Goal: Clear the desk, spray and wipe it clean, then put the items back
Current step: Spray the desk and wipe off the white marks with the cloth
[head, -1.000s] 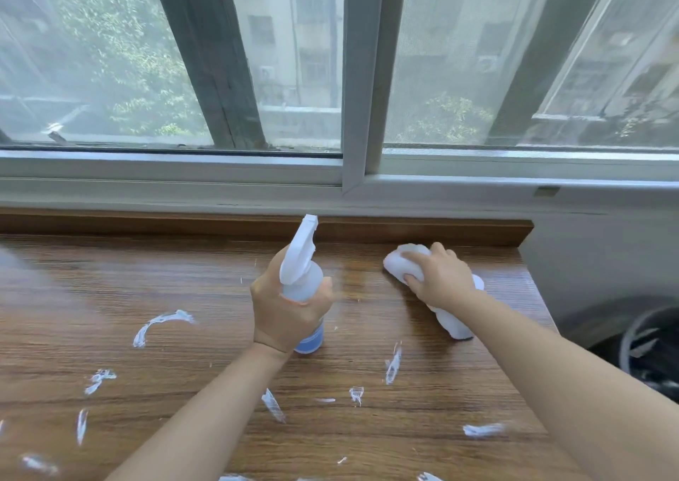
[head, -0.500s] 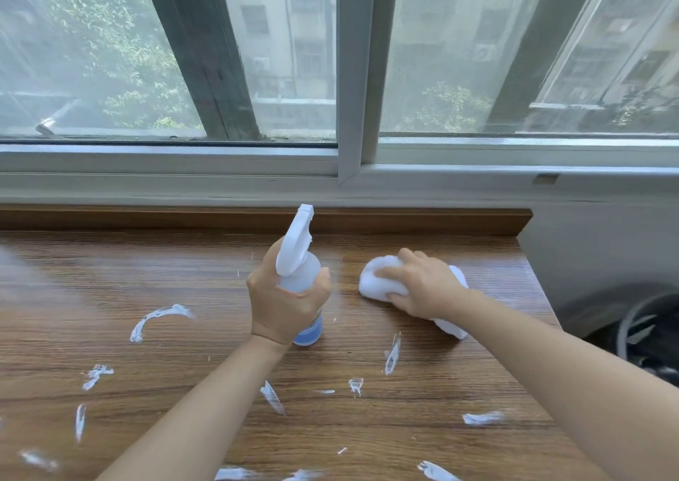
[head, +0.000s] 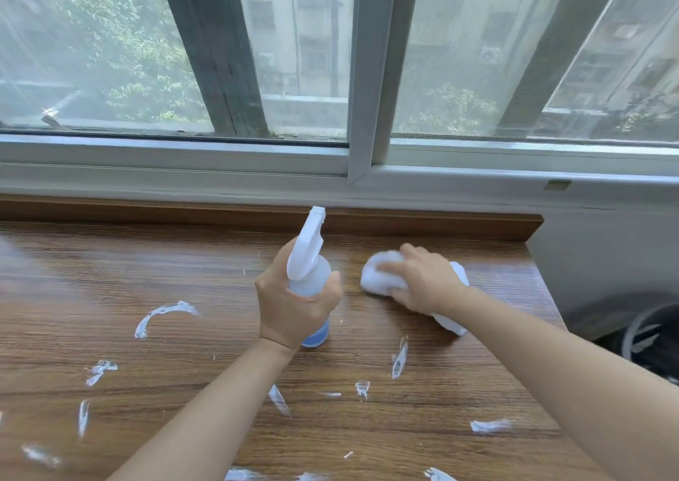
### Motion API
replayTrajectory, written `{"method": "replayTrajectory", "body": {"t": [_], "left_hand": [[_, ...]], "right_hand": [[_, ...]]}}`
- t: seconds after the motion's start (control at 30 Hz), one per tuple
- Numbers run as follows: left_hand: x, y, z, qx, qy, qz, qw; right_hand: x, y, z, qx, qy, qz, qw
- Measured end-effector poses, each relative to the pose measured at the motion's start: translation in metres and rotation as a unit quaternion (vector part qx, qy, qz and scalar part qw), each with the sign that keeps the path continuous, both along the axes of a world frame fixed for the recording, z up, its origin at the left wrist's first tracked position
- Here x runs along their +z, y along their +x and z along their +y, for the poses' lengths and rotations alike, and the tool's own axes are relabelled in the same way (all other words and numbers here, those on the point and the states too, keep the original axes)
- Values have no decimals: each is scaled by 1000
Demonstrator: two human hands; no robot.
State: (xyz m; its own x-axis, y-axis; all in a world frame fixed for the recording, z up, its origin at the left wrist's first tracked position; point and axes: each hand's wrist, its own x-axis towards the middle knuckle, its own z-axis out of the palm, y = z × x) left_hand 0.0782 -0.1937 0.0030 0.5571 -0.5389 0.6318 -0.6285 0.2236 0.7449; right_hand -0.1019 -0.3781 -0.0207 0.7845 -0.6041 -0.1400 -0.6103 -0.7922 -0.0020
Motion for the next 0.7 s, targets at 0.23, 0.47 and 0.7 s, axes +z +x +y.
{"method": "replayTrajectory", "body": {"t": [0.23, 0.47, 0.7], "left_hand": [[3, 6, 3, 0, 4, 6, 1000], [5, -4, 2, 0, -5, 9, 1000], [20, -1, -1, -1, 59, 53, 997]], "right_hand": [[-3, 27, 5, -99, -53, -10, 994], [-6, -13, 25, 34, 29, -18, 999], [-2, 59, 24, -103, -9, -25, 994]]}}
